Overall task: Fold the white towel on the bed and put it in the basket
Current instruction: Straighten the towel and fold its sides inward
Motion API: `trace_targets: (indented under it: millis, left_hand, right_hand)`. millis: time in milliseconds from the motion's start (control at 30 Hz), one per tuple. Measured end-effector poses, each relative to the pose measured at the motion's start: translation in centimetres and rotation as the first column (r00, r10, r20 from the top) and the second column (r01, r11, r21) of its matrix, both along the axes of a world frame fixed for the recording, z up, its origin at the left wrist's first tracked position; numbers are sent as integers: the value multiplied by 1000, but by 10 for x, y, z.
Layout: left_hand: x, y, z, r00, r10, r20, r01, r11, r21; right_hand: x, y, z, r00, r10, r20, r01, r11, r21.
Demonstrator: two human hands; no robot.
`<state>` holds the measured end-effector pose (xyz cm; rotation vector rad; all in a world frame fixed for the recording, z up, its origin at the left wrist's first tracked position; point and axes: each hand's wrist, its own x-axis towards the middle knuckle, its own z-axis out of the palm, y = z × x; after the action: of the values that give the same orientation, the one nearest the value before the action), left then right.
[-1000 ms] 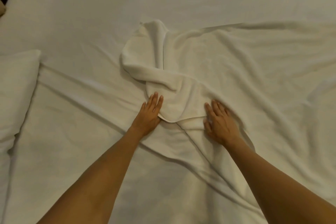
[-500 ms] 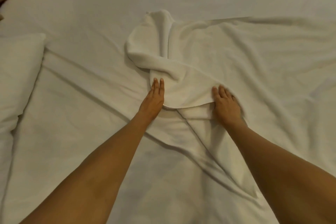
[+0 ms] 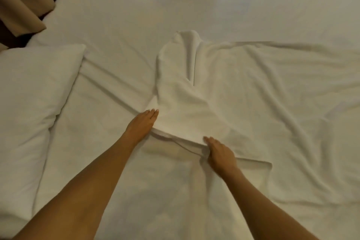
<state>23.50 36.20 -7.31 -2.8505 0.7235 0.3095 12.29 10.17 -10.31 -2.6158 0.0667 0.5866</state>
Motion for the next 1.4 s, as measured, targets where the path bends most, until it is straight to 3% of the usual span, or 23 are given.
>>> trace_targets:
  millis: [67, 367, 567, 733, 933, 1067, 1400]
  left_hand:
    - [-16, 26, 6, 995, 68, -70, -65, 997, 44]
    - [-87, 143, 17, 996, 82, -37, -81, 996, 31]
    - [-125, 204, -2, 994, 55, -97, -35, 979, 202]
    - [-148, 200, -14, 970, 150, -192, -104, 967, 232]
    - [-142, 160, -29, 910, 157, -385, -146, 988, 56]
    - [-145, 139, -47, 867, 187, -463, -153, 982, 109]
    - [-127, 100, -29, 866, 252, -433, -180, 963, 200]
  right_hand:
    - [-19, 27, 4, 999, 23, -21, -23, 1000, 18]
    - [-93, 150, 18, 997, 48, -66, -44, 997, 62]
    - [-130, 207, 8, 990, 77, -122, -73, 997, 34]
    - [-132, 203, -6, 971, 176, -164, -174, 984, 22]
    - [-111, 170, -21, 996, 12, -93, -25, 990, -139]
    - [-105, 149, -33, 972, 6, -233, -43, 987, -154]
    - [-104, 131, -12, 977, -42, -211, 19, 994, -110]
